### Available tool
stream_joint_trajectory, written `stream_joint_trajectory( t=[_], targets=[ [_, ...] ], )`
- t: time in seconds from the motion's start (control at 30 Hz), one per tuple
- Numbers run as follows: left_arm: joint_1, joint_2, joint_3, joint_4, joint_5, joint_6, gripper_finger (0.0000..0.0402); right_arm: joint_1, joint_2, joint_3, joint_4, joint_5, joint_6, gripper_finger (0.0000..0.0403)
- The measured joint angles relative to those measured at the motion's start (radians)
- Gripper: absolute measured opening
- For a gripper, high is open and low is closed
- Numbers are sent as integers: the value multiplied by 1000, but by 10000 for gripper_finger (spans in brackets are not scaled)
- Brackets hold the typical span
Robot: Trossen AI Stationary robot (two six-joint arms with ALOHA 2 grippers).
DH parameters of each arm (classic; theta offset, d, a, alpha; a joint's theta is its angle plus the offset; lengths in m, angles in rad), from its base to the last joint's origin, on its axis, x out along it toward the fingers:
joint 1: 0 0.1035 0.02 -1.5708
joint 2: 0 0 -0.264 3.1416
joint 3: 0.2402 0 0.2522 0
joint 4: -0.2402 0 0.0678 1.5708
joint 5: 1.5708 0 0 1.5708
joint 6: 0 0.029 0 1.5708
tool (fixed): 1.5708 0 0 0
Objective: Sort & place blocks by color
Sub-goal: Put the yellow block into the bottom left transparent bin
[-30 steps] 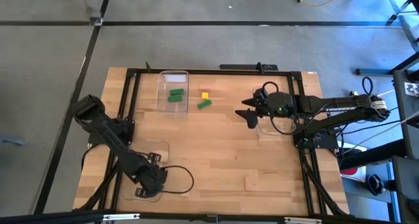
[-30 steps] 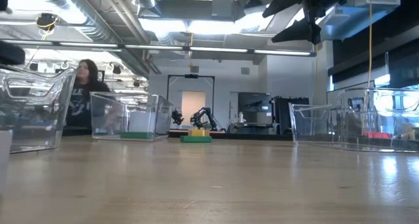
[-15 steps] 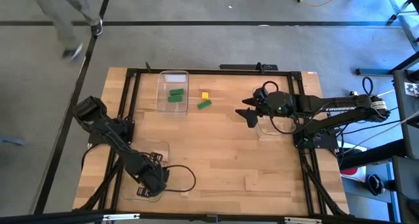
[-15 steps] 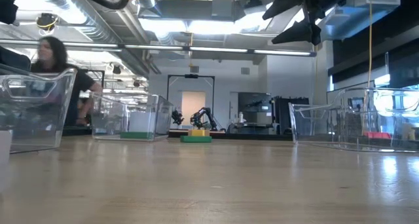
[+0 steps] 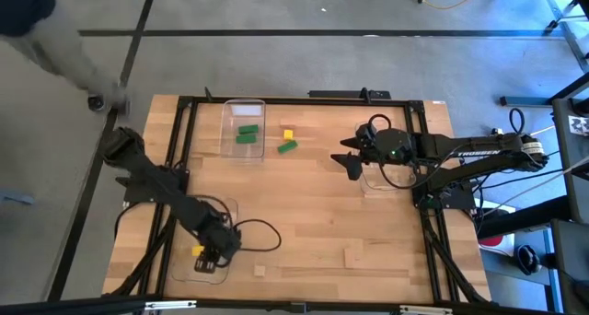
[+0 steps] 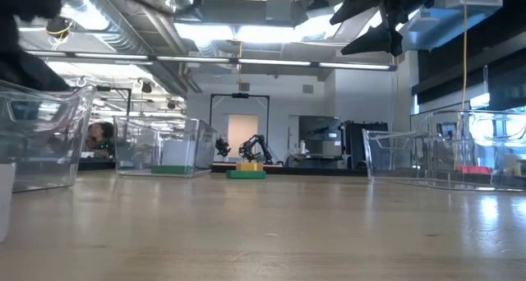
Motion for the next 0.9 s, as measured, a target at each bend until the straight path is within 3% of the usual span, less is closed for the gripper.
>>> stream_joint_trajectory(
  t=[0.1, 0.27, 0.5, 0.57, 0.73, 0.9],
  targets=[
    [32, -88, 2, -12, 66, 0, 212, 0, 0, 0, 0, 0, 0, 335],
    [123, -287, 24, -50, 71, 0, 212, 0, 0, 0, 0, 0, 0, 335],
    [372, -476, 123, -26, -184, 113, 212, 0, 0, 0, 1, 0, 0, 335],
    [457, -502, 144, 33, -239, 200, 212, 0, 0, 0, 0, 0, -1, 335],
    [643, -551, 114, 276, -256, 337, 209, 0, 0, 0, 1, -1, -1, 335],
    [723, -596, 11, 481, -251, 365, 207, 0, 0, 0, 2, -9, 0, 335]
  ],
)
